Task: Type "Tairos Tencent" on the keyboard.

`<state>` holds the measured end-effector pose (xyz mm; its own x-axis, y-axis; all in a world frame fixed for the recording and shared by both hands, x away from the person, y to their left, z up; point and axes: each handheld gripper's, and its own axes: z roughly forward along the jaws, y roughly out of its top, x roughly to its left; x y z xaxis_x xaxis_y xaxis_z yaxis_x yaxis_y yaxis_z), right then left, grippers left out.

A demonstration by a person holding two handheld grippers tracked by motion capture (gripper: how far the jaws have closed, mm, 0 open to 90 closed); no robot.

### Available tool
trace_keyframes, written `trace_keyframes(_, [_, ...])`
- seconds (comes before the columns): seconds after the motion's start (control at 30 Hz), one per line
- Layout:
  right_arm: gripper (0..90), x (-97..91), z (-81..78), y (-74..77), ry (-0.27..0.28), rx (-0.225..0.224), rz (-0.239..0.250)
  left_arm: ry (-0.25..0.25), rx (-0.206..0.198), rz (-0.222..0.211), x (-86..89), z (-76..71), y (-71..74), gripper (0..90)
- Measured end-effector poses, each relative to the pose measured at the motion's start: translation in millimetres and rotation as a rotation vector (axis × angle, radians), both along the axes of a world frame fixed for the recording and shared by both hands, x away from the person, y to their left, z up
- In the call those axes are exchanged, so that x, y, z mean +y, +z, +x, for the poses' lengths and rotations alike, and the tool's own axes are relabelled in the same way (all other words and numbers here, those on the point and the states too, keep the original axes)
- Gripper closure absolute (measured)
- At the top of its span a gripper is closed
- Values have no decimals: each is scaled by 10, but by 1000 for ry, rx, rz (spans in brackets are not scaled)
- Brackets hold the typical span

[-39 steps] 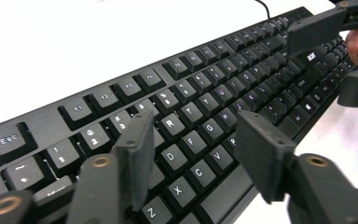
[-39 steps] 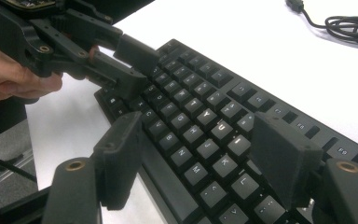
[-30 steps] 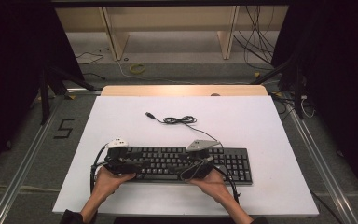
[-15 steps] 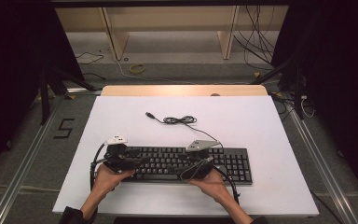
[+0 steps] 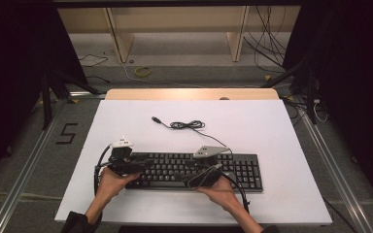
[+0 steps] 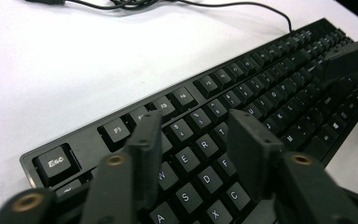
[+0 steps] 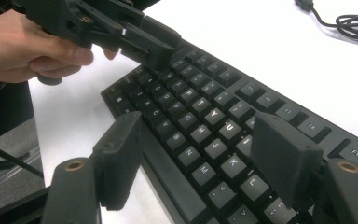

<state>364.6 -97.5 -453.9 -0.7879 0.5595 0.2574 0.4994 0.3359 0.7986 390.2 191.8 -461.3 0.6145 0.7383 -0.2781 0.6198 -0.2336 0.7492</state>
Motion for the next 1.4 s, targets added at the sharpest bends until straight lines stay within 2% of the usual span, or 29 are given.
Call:
trace_keyframes(0.03, [349, -1, -2, 3, 2, -2, 2, -2, 2, 5, -6, 3, 1, 615])
trace_keyframes(0.23, [349, -1, -6, 4, 3, -2, 1, -14, 13, 31, -39, 25, 2, 716])
trace_keyframes(0.33, [349, 0, -7, 5, 5, -1, 2, -15, 16, 46, -54, 40, -7, 801])
trace_keyframes(0.47, [349, 3, -7, 2, 4, -2, 2, -29, 17, 54, -74, 53, -14, 836])
trace_keyframes(0.6, [349, 2, -9, 4, 5, -2, 0, -46, 25, 80, -122, 45, -33, 885])
trace_keyframes(0.73, [349, -3, -9, 7, 4, -3, -1, -51, 34, 108, -149, 42, -52, 892])
trace_keyframes(1.17, [350, 0, -7, 3, 3, -3, -3, -44, 58, 147, -176, 59, -127, 893])
trace_keyframes(1.23, [349, 2, -10, 3, 2, -2, -4, -35, 54, 136, -182, 57, -153, 893])
trace_keyframes(1.4, [349, 2, -13, 4, 2, -4, -3, -43, 58, 139, -180, 57, -147, 893])
